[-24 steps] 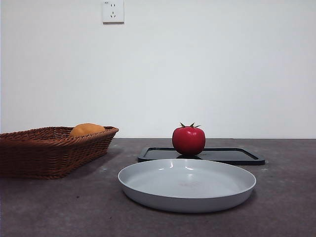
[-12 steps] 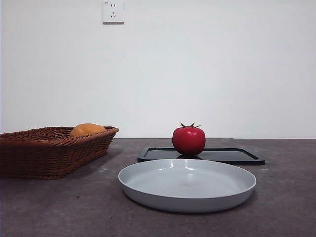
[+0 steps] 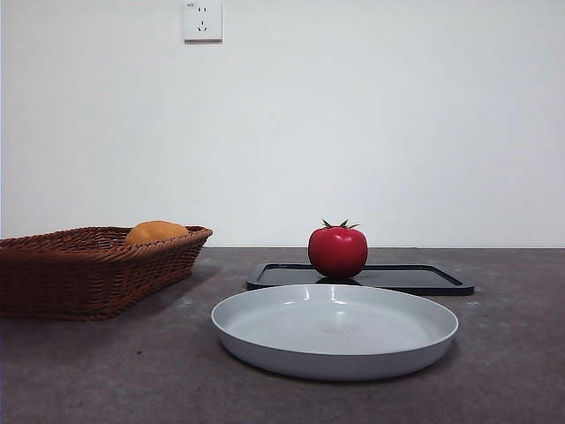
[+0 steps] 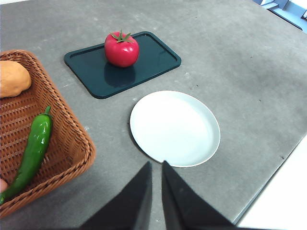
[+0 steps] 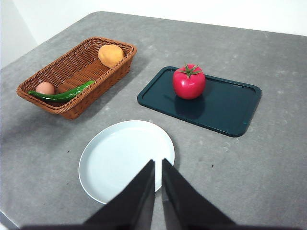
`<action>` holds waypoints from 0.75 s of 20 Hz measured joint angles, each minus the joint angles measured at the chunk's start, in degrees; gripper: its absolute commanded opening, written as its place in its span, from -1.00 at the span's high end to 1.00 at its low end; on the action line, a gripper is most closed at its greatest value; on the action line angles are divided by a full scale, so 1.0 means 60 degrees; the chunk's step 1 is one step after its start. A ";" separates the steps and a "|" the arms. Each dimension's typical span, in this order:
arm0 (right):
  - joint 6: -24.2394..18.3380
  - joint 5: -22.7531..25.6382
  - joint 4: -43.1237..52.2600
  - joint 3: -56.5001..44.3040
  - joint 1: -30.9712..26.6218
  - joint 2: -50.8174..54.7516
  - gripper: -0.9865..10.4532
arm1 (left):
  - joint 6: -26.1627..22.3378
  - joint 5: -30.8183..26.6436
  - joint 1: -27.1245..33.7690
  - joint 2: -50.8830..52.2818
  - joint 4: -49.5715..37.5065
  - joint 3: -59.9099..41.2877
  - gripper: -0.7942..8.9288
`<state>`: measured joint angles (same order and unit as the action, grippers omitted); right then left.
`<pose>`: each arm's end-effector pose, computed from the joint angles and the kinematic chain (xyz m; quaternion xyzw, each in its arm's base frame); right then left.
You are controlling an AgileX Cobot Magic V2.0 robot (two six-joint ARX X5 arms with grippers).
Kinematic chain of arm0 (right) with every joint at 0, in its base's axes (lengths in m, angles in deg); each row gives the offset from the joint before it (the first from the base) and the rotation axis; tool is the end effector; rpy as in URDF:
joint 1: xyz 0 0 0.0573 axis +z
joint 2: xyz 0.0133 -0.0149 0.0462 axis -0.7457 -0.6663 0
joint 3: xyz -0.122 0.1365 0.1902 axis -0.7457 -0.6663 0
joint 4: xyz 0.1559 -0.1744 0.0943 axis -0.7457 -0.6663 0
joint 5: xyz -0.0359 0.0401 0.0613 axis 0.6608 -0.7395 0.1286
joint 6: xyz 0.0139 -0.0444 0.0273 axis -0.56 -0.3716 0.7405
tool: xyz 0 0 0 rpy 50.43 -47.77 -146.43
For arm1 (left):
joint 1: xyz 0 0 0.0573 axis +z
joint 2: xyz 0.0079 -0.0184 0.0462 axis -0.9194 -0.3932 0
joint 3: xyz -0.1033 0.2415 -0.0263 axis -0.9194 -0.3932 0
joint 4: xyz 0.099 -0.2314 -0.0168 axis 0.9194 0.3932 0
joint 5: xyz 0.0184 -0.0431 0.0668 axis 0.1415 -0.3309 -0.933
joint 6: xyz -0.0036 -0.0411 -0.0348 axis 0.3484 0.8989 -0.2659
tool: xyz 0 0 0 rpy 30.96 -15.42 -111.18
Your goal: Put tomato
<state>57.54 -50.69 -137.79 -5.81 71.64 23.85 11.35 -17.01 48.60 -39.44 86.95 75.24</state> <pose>0.0513 0.0272 0.3289 0.0327 0.2086 0.2617 0.9418 0.0870 -0.0417 0.3365 0.0234 0.2428 -0.3696 0.8966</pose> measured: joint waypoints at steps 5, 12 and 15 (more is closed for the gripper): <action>0.0000 0.0000 0.0000 0.0000 0.0007 0.0000 0.80 | 0.0000 0.0000 0.0313 0.0036 0.0026 0.0000 0.78; 0.0000 0.0000 0.0000 0.0000 0.0007 0.0000 0.80 | -0.0029 -0.0044 0.1588 0.0736 -0.0765 -0.0652 0.78; 0.0000 0.0000 0.0000 0.0000 0.0007 -0.0004 0.80 | 0.0131 -0.1038 0.1927 0.1486 -0.2943 -0.2171 0.78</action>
<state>57.54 -50.69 -137.79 -5.81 71.68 23.83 12.14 -23.24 60.17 -30.52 69.29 62.21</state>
